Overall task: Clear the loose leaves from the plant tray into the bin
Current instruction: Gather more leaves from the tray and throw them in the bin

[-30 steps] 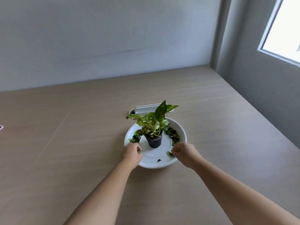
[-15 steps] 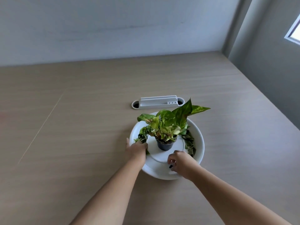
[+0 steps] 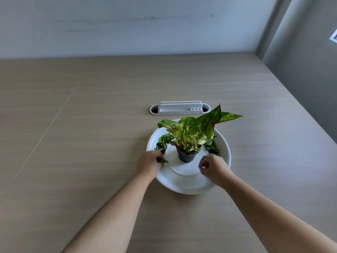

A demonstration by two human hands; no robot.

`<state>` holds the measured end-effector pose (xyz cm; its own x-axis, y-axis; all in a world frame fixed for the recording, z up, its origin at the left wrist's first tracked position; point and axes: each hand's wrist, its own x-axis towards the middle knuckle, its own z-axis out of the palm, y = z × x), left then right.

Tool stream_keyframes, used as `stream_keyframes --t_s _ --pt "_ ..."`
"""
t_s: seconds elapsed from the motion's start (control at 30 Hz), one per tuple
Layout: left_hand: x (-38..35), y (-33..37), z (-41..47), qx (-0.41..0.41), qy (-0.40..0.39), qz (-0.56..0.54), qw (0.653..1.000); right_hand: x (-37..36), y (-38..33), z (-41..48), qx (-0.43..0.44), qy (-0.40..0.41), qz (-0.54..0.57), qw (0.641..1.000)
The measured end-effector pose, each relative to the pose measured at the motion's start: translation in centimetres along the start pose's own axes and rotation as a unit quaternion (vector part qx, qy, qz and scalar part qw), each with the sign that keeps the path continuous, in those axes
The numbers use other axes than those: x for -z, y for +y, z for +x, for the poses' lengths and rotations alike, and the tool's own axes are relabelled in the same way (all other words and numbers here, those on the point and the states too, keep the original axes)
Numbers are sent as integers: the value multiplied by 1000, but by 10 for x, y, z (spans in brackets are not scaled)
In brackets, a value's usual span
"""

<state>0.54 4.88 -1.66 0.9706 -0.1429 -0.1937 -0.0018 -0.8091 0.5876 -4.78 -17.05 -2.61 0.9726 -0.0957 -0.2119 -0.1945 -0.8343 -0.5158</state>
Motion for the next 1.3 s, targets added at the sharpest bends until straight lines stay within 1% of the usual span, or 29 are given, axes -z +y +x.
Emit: stream_keyframes --t_s 0.07,0.13,0.23,0.33,0.4,0.53,0.63,0.73,0.77,0.8,0.83,0.9,0.97,1.03,1.13,1.3 --pt "3 0 -1 41 19 -76 996 13 9 1 -31 30 19 999" --pt "4 2 -4 62 32 -110 991 19 13 0 -41 38 15 998" --pt "2 5 -7 46 35 -91 994 18 11 -4 -16 3 -38 999" --pt "1 7 -12 32 30 -65 997 9 9 -7 37 -54 -134 989" --pt "0 8 -15 27 30 -54 998 2 8 -7 51 -72 -164 982" --pt "-5 8 -19 18 22 -50 998 -3 5 -3 30 -64 -213 975" --pt "-9 5 -23 11 17 -54 998 -5 9 -1 -7 -38 -188 981" --pt "-11 2 -24 7 22 -63 998 -2 5 -3 -52 -12 -133 990" --pt "-11 2 -24 7 24 -70 997 2 3 -3 -71 13 -93 993" --pt "-11 3 -25 6 24 -77 997 8 1 -3 -98 46 -29 994" --pt "-11 4 -25 7 25 -84 996 14 0 -3 -128 81 50 987" --pt "-13 7 -26 9 26 -97 995 25 3 -6 -193 128 205 951" --pt "-16 13 -29 10 24 -109 994 33 7 -13 -233 129 328 906" --pt "-19 21 -35 10 20 -124 992 37 12 -24 -246 122 405 872" --pt "-25 39 -46 3 11 -126 992 49 22 -41 -245 122 462 843" --pt "-47 96 -75 -32 -17 -115 993 84 57 -88 -217 155 515 815"
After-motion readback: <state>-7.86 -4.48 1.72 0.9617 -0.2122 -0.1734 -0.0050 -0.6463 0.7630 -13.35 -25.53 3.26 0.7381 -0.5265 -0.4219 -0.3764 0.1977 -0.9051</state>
